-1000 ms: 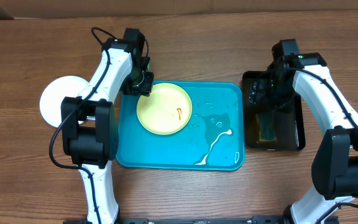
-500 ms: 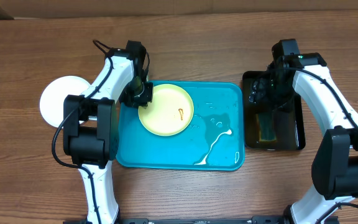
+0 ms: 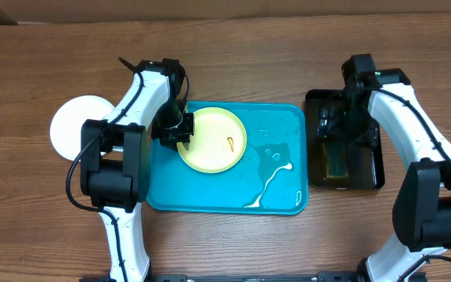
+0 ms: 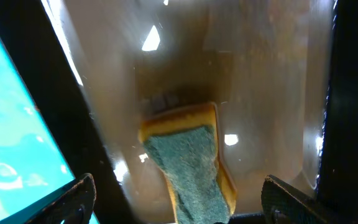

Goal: Clean dirty plates on tray and stack at the side
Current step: 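Grasp the sponge and wet it in the black tray with the right gripper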

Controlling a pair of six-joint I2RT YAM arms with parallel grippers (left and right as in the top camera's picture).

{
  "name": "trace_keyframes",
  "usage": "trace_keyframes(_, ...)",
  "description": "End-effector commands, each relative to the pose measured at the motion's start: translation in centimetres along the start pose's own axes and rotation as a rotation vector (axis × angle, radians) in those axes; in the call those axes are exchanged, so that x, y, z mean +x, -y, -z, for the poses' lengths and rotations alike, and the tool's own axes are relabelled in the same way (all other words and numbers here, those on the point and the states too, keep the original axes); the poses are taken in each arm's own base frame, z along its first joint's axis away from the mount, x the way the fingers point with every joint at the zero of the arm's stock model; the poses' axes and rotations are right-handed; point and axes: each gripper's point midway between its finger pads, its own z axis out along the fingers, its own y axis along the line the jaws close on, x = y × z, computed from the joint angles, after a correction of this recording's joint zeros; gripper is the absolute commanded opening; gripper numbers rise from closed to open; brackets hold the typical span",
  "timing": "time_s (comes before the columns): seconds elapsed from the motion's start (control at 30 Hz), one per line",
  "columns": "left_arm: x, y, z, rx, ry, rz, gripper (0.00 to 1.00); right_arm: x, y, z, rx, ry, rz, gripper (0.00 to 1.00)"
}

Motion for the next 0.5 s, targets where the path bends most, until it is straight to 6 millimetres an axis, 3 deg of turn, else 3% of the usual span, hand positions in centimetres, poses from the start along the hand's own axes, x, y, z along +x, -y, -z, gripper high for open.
trace_keyframes(0.0, 0.6, 1.3, -0.1, 0.009, -0.009, 0.020, 0.31, 1.4, 0.7, -1.3, 0.027, -0.026, 0.003, 0.86)
trace_keyframes(0.13, 0.5, 1.8, -0.3, -0.025, 0.005, -0.005, 0.31, 1.9, 0.7, -3.4, 0.016, -0.019, 0.004, 0.86)
trace_keyframes(0.2, 0.6, 1.9, -0.3, -0.038, 0.009, -0.014, 0.31, 1.7, 0.6, -4.3, 0.006, 0.001, 0.003, 0.80)
trace_keyframes(0.23, 0.5, 1.9, -0.3, -0.044, 0.013, -0.016, 0.32, 1.6, 0.6, -4.7, 0.003, 0.011, 0.004, 0.72)
trace_keyframes(0.33, 0.1, 1.9, -0.3, -0.044, 0.028, -0.017, 0.33, 1.2, 0.5, -5.3, -0.007, 0.039, 0.004, 0.23)
trace_keyframes(0.37, 0.0, 2.0, -0.3, -0.042, 0.035, -0.018, 0.33, 0.8, 0.3, -5.3, -0.012, 0.055, 0.005, 0.17)
trace_keyframes(0.43, -0.1, 2.0, -0.3, -0.041, 0.038, -0.013, 0.34, 0.1, 0.1, -5.2, -0.021, 0.081, 0.005, 0.15)
trace_keyframes(0.47, -0.1, 2.0, -0.3, -0.041, 0.038, -0.011, 0.35, -0.3, 0.0, -5.1, -0.026, 0.097, 0.005, 0.26)
